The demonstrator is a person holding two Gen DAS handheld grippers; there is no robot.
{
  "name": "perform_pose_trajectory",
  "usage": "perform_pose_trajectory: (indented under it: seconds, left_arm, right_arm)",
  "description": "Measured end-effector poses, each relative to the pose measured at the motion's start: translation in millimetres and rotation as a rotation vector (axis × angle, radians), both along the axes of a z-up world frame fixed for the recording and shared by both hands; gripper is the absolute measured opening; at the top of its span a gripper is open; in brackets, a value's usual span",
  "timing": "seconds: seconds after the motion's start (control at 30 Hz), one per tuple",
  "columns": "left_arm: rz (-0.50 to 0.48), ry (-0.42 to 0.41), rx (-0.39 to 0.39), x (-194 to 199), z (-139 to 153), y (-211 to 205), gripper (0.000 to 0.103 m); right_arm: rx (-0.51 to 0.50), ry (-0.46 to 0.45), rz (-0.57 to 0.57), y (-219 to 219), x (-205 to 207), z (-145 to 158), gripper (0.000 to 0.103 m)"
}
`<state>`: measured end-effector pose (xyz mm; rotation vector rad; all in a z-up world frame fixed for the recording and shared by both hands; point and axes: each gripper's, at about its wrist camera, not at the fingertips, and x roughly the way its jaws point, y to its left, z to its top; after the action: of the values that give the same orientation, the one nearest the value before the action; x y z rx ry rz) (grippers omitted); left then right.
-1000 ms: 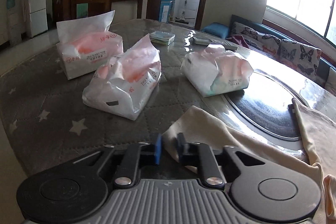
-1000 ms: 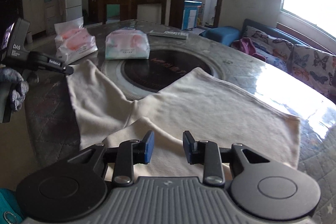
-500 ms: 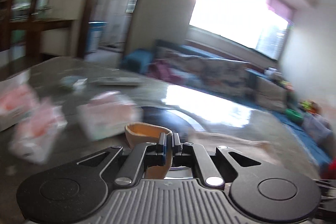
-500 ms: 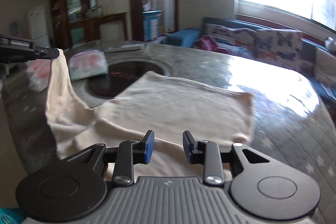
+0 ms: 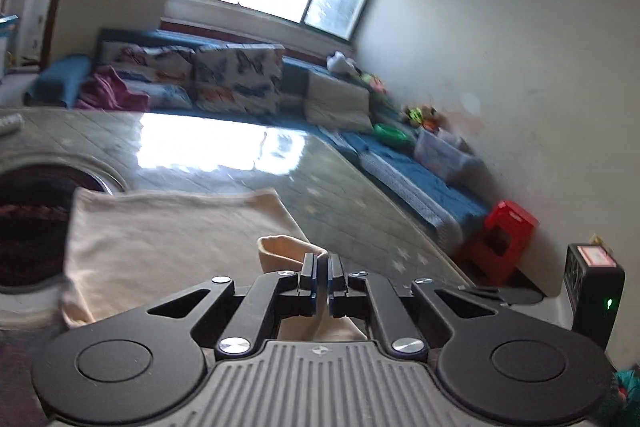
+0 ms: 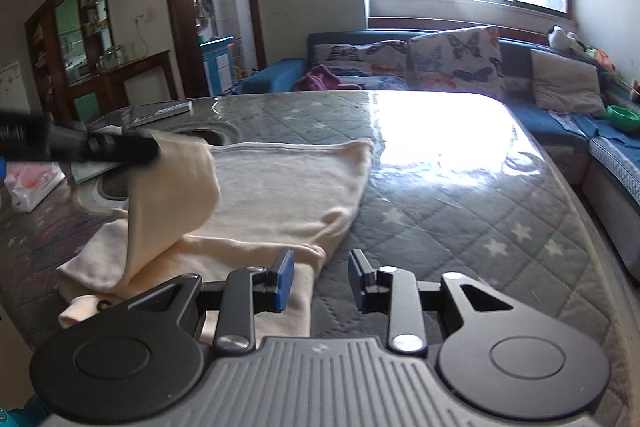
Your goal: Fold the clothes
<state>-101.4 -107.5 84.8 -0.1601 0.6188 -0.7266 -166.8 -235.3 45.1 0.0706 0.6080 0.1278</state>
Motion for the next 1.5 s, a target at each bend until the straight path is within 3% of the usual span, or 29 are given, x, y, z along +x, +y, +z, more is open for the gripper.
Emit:
perform_pose_trajectory:
  seconds: [0.1, 0.3, 0.43, 0.63, 0.87, 1.03, 1.13, 1.2, 1.27, 1.37, 1.5]
  left_arm:
    - [-0.053, 0.027, 0.027, 1, -15, -9, 0.008]
    - [-0.081, 0.042, 0.078, -1, -29, 1, 0.022]
    - [-0.018, -0.029, 0.135, -8, -23, 34, 0.033]
    - [0.082, -0.054, 0.228, -18, -31, 99, 0.044]
    - [0.129, -0.022, 0.300, -37, -53, 138, 0.044]
    - [0.102, -0.023, 0.308, -48, -60, 137, 0.044]
    - [0.085, -0.037, 0.325, -48, -63, 132, 0.042]
    - [0.081, -0.041, 0.335, -48, -65, 131, 0.035]
    - [0.078, -0.038, 0.345, -47, -67, 130, 0.015]
    - [0.067, -0.053, 0.364, -49, -68, 128, 0.010]
    - [0.056, -0.060, 0.374, -51, -64, 134, 0.012]
  right_arm:
    - [0.006, 0.007, -0.016, -4, -1, -3, 0.029]
    - [0.032, 0.015, -0.014, -1, 3, -3, 0.029]
    - [0.044, 0.037, 0.035, 10, 7, -4, 0.029]
    - [0.031, 0.073, 0.090, 27, 18, -11, 0.029]
    - [-0.007, 0.110, 0.119, 43, 36, -21, 0.029]
    - [-0.030, 0.105, 0.104, 47, 36, -20, 0.009]
    - [-0.031, 0.087, 0.086, 46, 33, -15, 0.004]
    - [-0.050, 0.067, 0.082, 48, 29, -6, 0.004]
    - [-0.075, 0.060, 0.075, 51, 28, -5, 0.004]
    - [-0.089, 0.081, 0.066, 51, 33, -11, 0.005]
    - [-0.081, 0.088, 0.055, 46, 34, -15, 0.010]
